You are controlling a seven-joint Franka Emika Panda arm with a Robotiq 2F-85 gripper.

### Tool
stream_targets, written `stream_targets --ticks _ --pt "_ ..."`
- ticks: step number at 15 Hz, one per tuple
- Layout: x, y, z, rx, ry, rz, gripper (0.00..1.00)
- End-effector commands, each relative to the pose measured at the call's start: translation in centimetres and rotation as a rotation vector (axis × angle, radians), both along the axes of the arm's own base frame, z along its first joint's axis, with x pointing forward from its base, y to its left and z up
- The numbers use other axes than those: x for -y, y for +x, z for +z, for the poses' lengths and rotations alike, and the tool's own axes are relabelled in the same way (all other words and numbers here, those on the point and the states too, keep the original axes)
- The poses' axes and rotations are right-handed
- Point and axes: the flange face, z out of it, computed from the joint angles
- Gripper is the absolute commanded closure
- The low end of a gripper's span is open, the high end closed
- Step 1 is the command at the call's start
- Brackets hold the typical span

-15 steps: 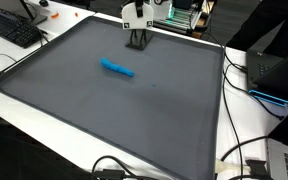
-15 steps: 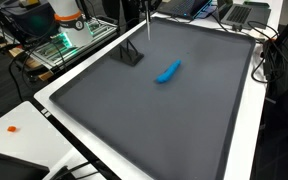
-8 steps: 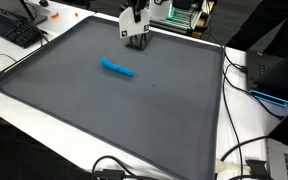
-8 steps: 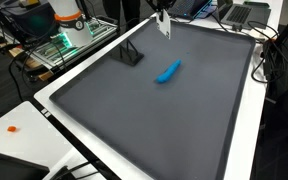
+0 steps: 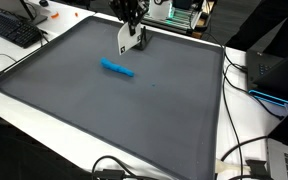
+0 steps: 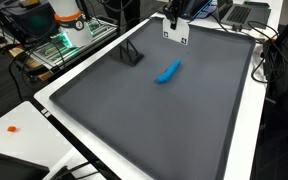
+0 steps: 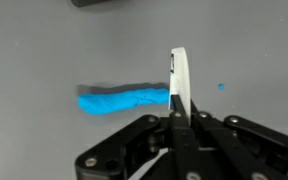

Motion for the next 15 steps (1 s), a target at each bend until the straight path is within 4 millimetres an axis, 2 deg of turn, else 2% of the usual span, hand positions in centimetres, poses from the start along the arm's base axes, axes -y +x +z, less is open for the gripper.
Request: stream_targets --ticks 1,6,7,13,15 --pt "-0.5 2.0 -1.5 -0.043 -0.052 0.186 0.99" --pt "-0.8 3.8 -2.8 -0.053 -0.094 0.365 0.99" --pt "-0.8 3.1 -2.4 -0.029 -0.073 0.312 0.96" --pt "-0.9 3.8 -2.8 -0.036 -0.075 0.345 0.96" --pt "-0.9 3.7 -3.2 -0.033 -0.073 0.328 0.99"
